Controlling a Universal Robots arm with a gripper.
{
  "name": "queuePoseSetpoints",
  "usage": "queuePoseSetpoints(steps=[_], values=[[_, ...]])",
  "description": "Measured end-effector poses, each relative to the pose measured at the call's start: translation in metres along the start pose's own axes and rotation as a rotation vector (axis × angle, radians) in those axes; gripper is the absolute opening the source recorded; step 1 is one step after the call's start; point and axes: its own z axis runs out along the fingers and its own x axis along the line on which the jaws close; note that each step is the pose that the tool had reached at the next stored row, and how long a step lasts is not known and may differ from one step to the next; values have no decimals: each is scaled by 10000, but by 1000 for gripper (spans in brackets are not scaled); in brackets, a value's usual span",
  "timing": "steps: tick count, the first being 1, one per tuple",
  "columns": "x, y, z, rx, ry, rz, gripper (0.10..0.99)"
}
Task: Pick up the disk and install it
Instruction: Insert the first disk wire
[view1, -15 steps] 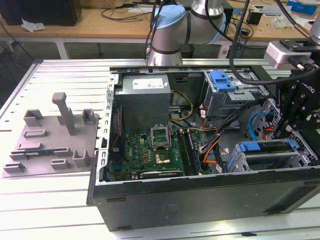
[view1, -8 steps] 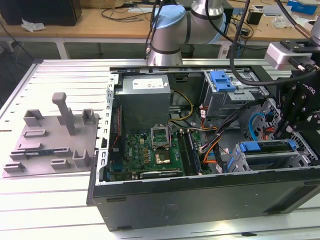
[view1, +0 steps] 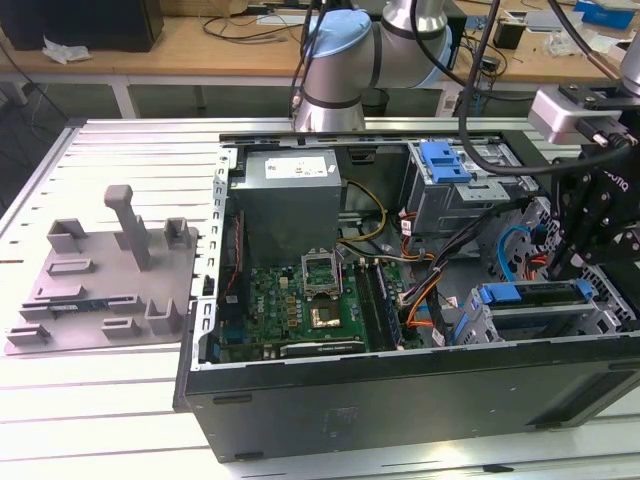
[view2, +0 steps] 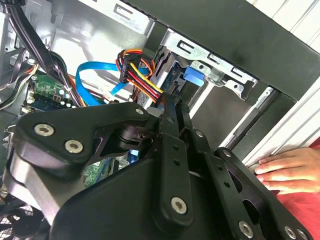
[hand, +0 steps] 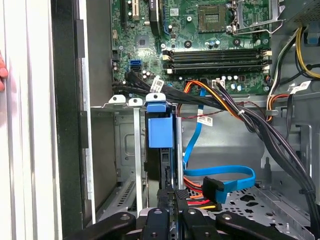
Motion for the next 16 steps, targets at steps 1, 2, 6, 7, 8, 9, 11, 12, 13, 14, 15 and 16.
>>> queuePoseSetpoints(steps=[1,2,6,7,8,9,11,12,13,14,15,16], values=[[0,-1,3,0,-1,0,169],[-1,-2,6,0,-1,-1,169],[-2,-4,18,0,-2,-1,169],[-2,-4,20,0,-2,-1,169],[-2,-4,23,0,-2,-1,169],[-2,-4,25,0,-1,-2,169],[-2,-4,30,0,0,-1,169],[-3,-4,33,0,0,-1,169],[-3,-4,38,0,-1,-1,169],[-3,-4,42,0,-1,-1,169],[-4,-4,46,0,-1,-1,169],[-4,-4,55,0,-1,-1,169]])
